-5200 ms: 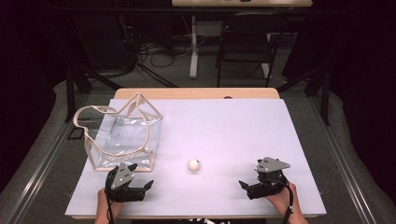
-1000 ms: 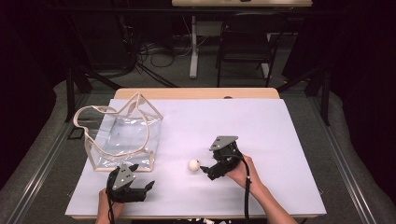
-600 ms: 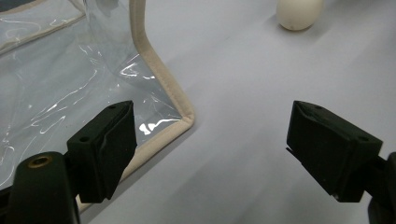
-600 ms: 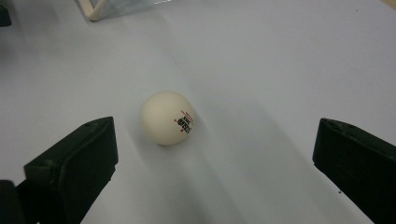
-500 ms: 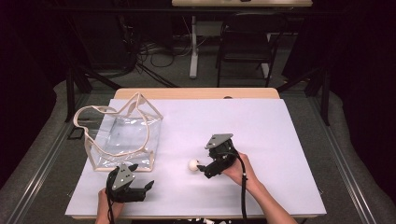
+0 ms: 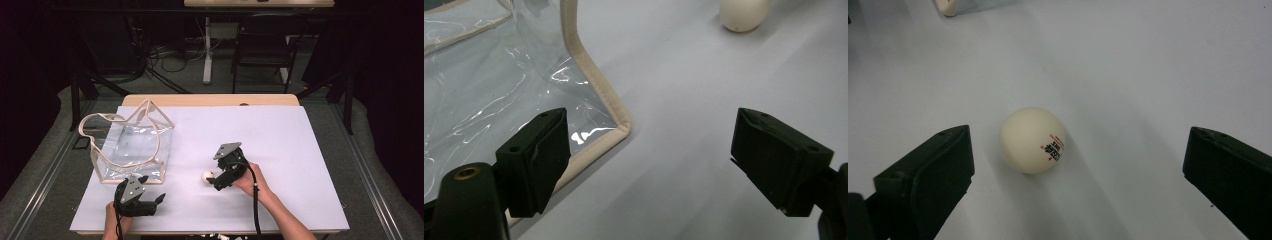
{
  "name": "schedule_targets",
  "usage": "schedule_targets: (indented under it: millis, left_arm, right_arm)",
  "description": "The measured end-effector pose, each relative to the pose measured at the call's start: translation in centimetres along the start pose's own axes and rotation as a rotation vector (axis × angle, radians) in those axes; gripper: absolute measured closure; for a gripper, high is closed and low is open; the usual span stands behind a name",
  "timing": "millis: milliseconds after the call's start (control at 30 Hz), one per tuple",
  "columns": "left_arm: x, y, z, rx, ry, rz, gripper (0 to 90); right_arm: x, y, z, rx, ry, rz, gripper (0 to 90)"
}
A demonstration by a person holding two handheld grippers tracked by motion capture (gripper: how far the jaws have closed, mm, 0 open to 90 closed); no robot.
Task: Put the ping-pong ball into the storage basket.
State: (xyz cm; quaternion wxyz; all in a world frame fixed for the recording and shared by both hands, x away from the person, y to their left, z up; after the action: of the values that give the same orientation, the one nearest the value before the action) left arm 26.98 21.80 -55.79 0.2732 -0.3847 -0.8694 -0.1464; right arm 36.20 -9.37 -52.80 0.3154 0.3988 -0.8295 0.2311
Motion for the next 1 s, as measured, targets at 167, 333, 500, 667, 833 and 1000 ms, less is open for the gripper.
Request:
schedule_targets:
  millis: [167, 333, 500, 667, 833, 1000]
  left_arm:
    - [0.0, 0.0, 0.0, 0.000, 0.000, 0.001, 16.4]
    - [-0.1, 0.0, 0.0, 0.001, -0.001, 0.004, 16.4]
    - [0.0, 0.0, 0.0, 0.001, 0.000, 0.001, 16.4]
    - [0.0, 0.0, 0.0, 0.000, 0.001, -0.001, 16.4]
    - [0.0, -0.1, 0.0, -0.001, -0.001, 0.002, 16.4]
    - [0.0, -0.1, 0.0, 0.001, -0.003, 0.002, 16.4]
  right_arm:
    - [-0.3, 0.0, 0.0, -0.002, 0.004, -0.007, 0.0]
    - [-0.4, -0.1, 0.2, -0.012, 0.002, -0.015, 0.0]
    - [-0.6, 0.0, 0.2, -0.012, 0.004, -0.015, 0.0]
    - [-1.0, 0.1, 0.4, -0.016, 0.002, -0.018, 0.0]
    - [-1.2, 0.0, 0.5, -0.024, -0.004, -0.020, 0.0]
    - [-1.5, 0.2, 0.7, -0.024, -0.010, -0.024, 0.0]
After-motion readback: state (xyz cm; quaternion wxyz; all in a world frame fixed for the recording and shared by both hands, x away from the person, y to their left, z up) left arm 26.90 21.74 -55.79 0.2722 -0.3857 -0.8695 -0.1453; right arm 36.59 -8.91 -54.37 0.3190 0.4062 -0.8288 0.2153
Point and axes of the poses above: each handheld gripper's, and its own axes: x roughly backward along the jaws, z roughly out of its underside, y roughly to its left, the point moved 1 cm from there along -x, roughly forward along the jaws, and after that the axes turned 6 degrees about z, right-handed, at the moved point
